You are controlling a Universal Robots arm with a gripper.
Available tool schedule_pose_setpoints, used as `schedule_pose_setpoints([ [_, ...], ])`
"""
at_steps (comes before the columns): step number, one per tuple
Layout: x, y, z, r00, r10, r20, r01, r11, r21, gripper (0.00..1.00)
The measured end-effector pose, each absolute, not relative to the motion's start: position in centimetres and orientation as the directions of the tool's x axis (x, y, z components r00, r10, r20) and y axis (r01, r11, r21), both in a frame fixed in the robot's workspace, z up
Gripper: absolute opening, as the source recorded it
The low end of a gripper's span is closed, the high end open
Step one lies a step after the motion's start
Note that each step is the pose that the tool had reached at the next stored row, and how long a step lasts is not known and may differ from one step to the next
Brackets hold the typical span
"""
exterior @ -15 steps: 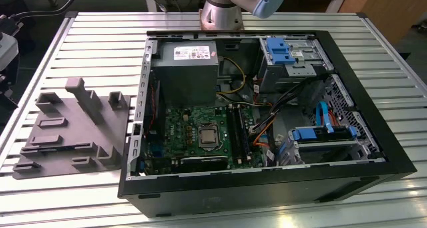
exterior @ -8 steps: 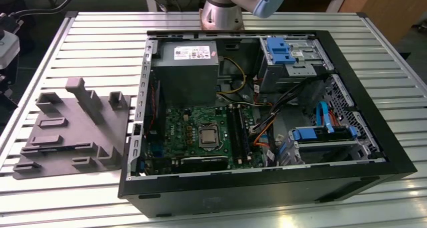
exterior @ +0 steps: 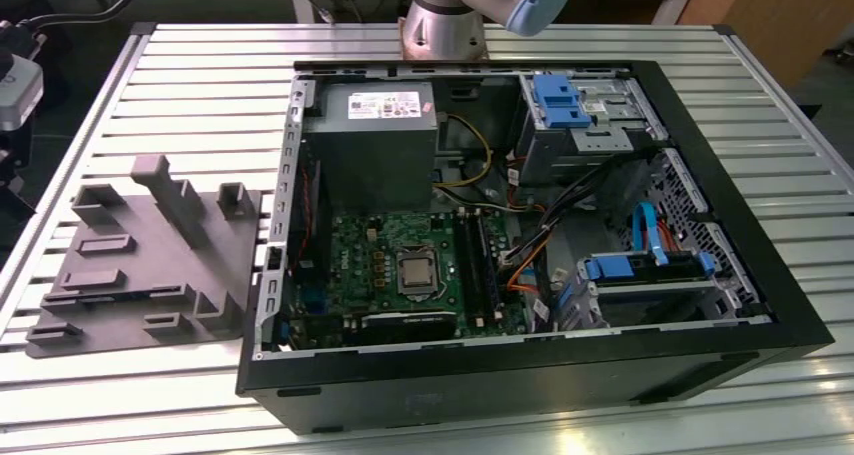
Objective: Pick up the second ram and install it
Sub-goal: 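Pick up the second ram and move it above second insertion slot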
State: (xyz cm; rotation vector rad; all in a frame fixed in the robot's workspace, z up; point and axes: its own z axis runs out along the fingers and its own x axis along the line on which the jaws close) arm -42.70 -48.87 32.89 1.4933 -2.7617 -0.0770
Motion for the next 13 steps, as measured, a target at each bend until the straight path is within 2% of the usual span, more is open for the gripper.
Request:
schedule_pose_setpoints([
  [13,-42.7,-48.87,32.87,-0.39,-0.921,-0.022,-0.92,0.389,0.044,0.11],
])
